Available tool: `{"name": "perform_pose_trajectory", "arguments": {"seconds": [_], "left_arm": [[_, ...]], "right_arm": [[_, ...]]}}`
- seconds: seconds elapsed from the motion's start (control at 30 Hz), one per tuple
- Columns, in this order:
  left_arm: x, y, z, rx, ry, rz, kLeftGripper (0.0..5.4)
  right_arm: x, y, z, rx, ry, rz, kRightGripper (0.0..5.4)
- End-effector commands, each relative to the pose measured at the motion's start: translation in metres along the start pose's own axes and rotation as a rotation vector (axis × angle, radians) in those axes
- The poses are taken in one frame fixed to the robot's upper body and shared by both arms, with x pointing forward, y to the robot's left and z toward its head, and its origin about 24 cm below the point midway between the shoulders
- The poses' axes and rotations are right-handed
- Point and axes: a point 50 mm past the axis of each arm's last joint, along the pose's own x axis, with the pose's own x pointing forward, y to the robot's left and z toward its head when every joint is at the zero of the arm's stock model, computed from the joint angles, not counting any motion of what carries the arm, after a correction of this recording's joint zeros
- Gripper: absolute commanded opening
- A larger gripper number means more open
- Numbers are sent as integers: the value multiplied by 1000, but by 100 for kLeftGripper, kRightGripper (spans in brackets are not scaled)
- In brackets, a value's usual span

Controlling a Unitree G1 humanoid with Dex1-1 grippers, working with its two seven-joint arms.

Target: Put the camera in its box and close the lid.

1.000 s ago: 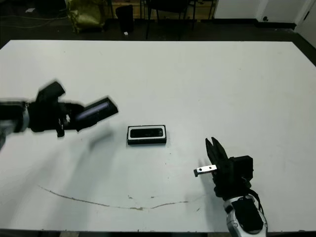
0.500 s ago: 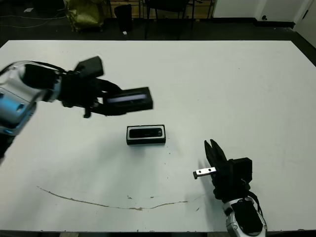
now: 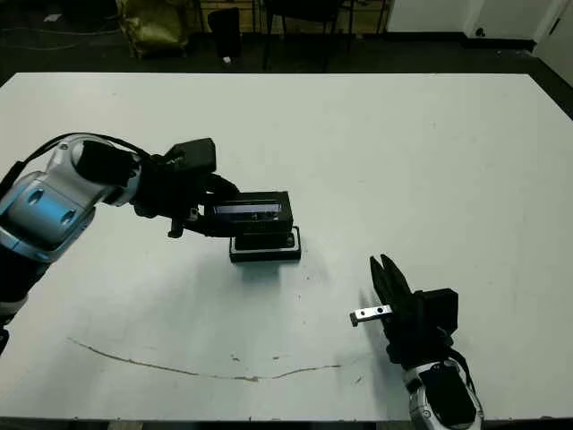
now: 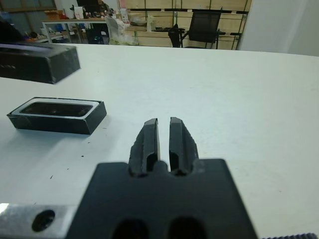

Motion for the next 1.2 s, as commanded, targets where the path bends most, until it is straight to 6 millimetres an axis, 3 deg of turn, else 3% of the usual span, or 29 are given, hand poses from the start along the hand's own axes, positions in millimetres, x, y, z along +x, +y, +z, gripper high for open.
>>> {"name": "perform_pose_trajectory", "arguments": {"seconds": [0.03,0.5,1.2], "left_arm": [[7,3,6,34,37,-14,221],[19,18,31,115,30,-21,221],[25,14,35,82,89,-100,221]], "right_arm": [[-3,1,-5,9,44,-12,0],[-4,4,-8,-15,35,-12,0],[-3,10,-8,11,25,-16,0]]}}
